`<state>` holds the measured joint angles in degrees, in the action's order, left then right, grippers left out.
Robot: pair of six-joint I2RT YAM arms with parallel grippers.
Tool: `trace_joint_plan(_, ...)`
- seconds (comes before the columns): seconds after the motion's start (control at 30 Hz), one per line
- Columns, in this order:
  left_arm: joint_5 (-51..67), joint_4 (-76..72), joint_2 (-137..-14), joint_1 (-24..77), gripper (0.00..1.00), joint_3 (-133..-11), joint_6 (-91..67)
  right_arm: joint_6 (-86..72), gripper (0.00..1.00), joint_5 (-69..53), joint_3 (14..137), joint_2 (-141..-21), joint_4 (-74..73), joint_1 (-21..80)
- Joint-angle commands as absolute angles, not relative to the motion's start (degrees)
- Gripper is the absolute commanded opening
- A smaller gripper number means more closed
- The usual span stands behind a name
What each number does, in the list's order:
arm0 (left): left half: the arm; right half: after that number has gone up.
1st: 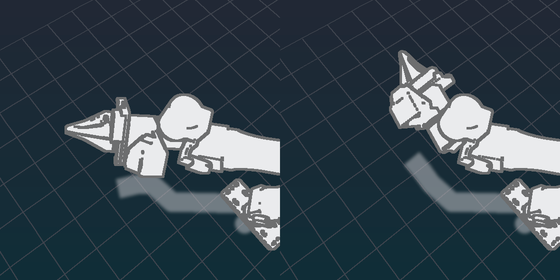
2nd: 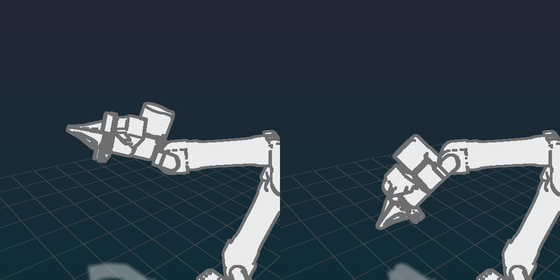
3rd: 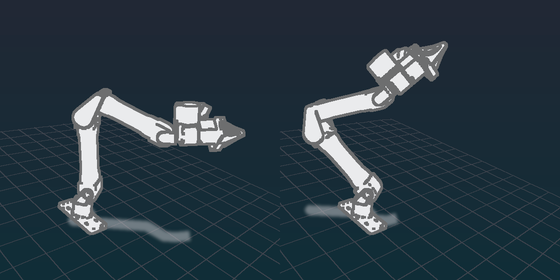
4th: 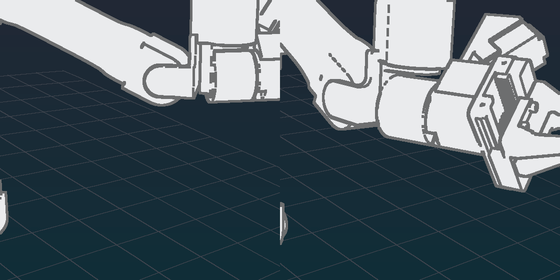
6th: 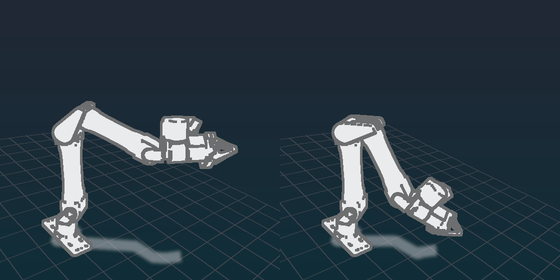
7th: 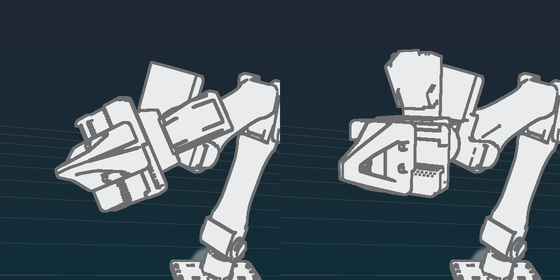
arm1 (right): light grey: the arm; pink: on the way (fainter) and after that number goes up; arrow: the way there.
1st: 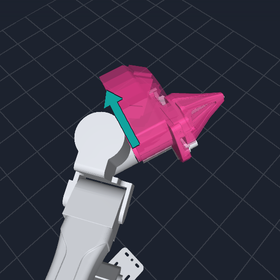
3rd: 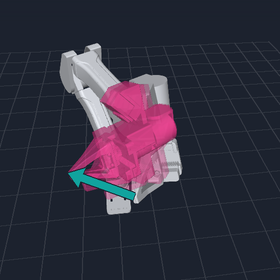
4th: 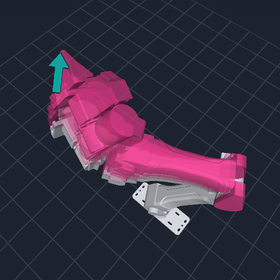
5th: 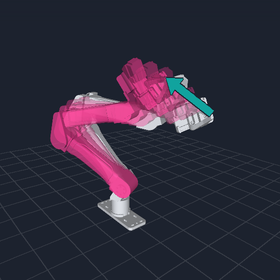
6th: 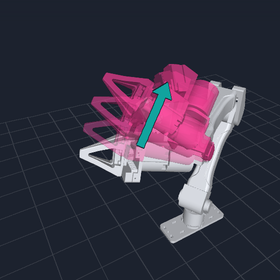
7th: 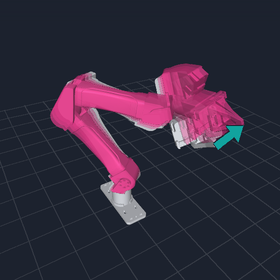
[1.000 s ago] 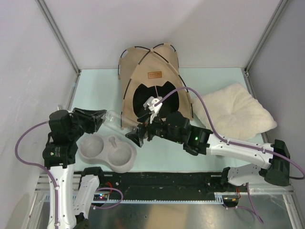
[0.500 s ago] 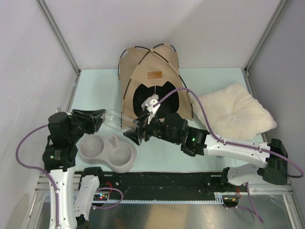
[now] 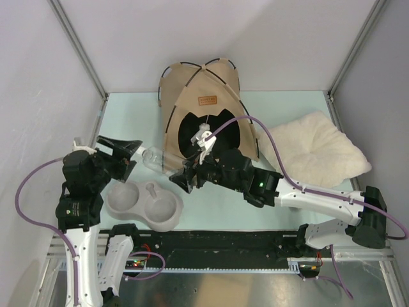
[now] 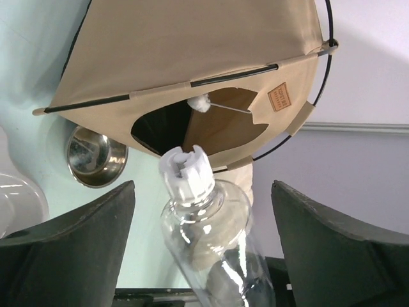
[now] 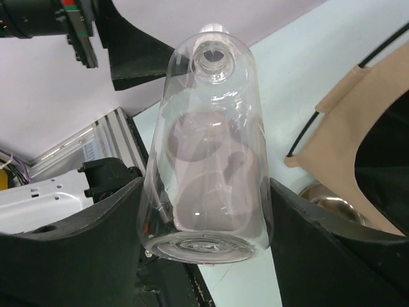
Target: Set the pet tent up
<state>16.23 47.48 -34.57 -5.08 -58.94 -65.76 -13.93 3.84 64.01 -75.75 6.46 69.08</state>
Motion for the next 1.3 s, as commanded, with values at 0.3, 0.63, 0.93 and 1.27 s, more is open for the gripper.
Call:
trace_joint_plan(0.3,28.45,44.36,-34.50,3.18,1.00,-63.63,-23.46,-21.86,0.35,-17.98,69.89,-73.04,-14.14,56.23)
trace_joint_plan(0.63,50.49,43.84,-44.30,14.44,1.00,-69.97,-5.32,-4.67,0.32,-43.81,75.35,-72.78,-35.07,51.39)
trace_joint_plan(0.93,57.59,43.78,-52.02,26.53,1.00,-66.84,-3.20,4.40,0.25,-47.17,82.74,-73.95,-50.34,53.80)
trace_joint_plan(1.27,66.37,43.82,-54.30,34.26,1.00,-62.48,-0.27,5.44,0.26,-47.20,86.31,-74.82,-51.13,54.80)
